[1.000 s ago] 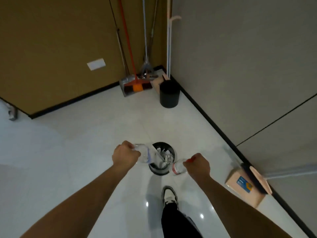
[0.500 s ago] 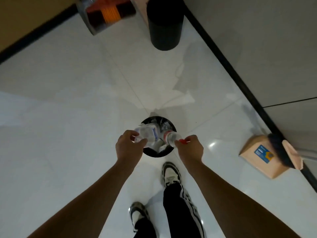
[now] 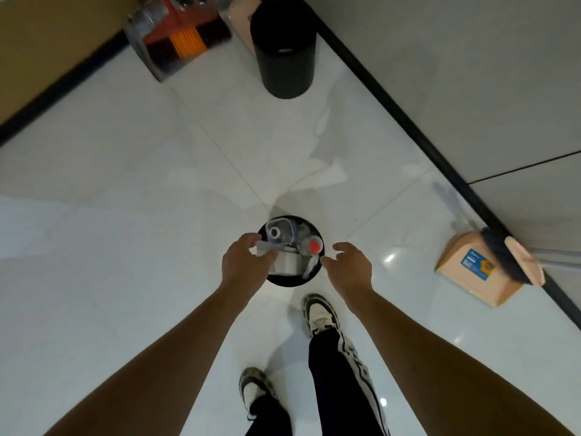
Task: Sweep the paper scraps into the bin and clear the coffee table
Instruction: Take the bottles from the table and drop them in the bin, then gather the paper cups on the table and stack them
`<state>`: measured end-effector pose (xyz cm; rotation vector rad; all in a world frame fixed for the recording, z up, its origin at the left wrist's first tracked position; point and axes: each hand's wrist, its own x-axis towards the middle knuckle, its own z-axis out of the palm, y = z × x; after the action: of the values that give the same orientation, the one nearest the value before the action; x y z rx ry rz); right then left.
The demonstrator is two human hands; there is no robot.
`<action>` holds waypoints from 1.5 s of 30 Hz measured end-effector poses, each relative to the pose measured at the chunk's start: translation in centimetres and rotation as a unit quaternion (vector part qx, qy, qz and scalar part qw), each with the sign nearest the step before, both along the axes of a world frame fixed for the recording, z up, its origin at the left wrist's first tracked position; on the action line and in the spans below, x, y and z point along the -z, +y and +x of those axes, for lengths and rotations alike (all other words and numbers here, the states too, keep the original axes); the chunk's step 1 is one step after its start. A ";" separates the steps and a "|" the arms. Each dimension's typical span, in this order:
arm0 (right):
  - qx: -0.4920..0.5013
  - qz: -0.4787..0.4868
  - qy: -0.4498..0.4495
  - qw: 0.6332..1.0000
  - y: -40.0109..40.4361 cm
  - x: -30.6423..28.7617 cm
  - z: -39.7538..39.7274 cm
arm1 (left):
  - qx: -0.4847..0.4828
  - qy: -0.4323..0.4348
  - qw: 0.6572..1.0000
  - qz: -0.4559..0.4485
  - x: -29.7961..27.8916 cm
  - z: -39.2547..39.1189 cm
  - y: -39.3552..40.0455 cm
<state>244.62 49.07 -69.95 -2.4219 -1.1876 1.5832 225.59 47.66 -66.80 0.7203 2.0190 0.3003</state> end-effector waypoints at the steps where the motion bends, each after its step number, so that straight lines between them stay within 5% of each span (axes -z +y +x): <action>1: -0.009 0.011 0.003 1.000 -0.1 -1.5 -0.4 | 0.000 -0.004 1.000 0.004 -1.4 -0.5 -0.1; 9: -0.075 0.125 0.041 0.989 -1.9 -18.4 -8.3 | 0.029 0.012 0.991 0.133 -18.2 -7.8 -2.1; 17: -0.245 0.305 0.107 0.914 -5.9 -39.1 -21.1 | 0.051 0.188 0.935 0.298 -41.4 -19.9 -9.3; 24: -0.436 0.456 0.197 0.751 -12.8 -55.2 -33.7 | -0.048 0.416 0.847 0.329 -56.5 -27.5 -23.2; 30: -0.578 0.476 0.314 0.584 -24.3 -62.4 -38.2 | -0.214 0.522 0.776 0.282 -61.6 -26.6 -39.4; 37: -0.697 0.408 0.427 0.406 -41.9 -65.5 -36.5 | -0.376 0.603 0.691 0.129 -62.5 -14.5 -60.3; 45: -0.757 0.348 0.512 0.208 -65.3 -67.8 -23.8 | -0.504 0.649 0.570 -0.009 -65.9 5.7 -81.2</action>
<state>220.83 -16.23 -2.12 1.1600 -2.5030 1.1196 231.33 -33.54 -0.87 -0.6939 3.7160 0.4363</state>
